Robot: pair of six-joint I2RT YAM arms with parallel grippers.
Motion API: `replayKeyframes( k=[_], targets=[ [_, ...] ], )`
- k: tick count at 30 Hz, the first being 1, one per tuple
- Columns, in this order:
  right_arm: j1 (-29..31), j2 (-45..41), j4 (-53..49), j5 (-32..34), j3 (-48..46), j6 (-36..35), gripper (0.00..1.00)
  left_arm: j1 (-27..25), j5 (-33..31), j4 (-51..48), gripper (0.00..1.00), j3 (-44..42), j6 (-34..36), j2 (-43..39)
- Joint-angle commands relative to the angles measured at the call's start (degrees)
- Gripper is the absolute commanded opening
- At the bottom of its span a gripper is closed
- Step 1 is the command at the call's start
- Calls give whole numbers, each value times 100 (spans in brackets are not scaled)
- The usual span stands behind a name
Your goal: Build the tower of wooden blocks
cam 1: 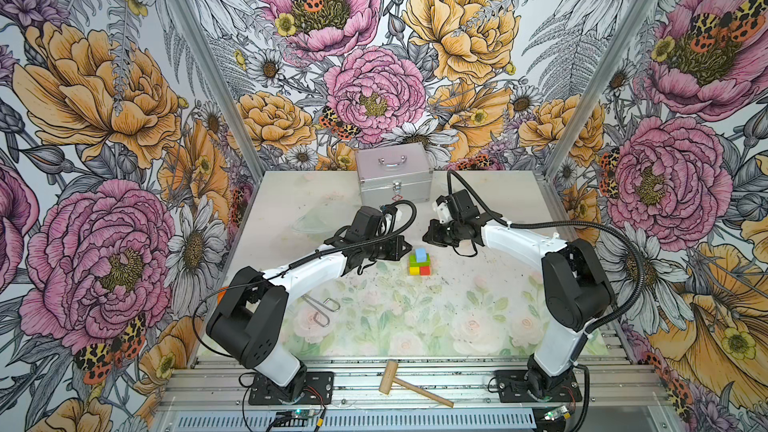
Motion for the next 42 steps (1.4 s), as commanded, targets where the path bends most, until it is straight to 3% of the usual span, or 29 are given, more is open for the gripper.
replayKeyframes(
  k=[1, 42],
  targets=[
    [59, 17, 166, -51, 81, 73, 0, -35, -189, -13, 0, 77, -70, 67],
    [186, -195, 292, -56, -311, 207, 0, -129, -97, -110, 0, 369, -73, 710]
  ],
)
